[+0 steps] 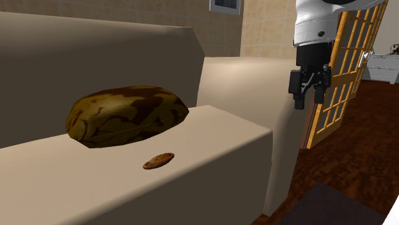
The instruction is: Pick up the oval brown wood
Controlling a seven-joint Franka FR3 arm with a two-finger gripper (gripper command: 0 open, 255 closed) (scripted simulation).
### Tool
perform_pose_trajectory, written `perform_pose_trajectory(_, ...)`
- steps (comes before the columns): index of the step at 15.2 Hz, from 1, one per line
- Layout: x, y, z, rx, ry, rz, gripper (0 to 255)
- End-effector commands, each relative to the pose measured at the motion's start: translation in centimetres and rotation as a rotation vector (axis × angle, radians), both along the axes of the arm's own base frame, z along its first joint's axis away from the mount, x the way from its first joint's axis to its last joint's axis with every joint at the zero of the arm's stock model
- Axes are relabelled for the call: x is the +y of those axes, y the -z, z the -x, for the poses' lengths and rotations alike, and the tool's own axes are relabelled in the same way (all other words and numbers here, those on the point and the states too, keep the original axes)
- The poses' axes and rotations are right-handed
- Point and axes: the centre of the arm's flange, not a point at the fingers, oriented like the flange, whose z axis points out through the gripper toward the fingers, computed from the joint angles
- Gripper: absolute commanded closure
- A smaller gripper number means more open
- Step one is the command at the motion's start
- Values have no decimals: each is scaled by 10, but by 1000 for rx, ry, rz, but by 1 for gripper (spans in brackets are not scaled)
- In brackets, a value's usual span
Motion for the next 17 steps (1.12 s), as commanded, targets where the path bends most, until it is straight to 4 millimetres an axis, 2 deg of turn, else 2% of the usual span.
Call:
perform_pose_trajectory(1, 0, 0, 0, 0, 0, 0, 0)
perform_pose_trajectory(9, 100, 28, -12, -28, 245, 35, 0)
perform_pose_trajectory(17, 193, 60, -48, -56, 491, 69, 0)
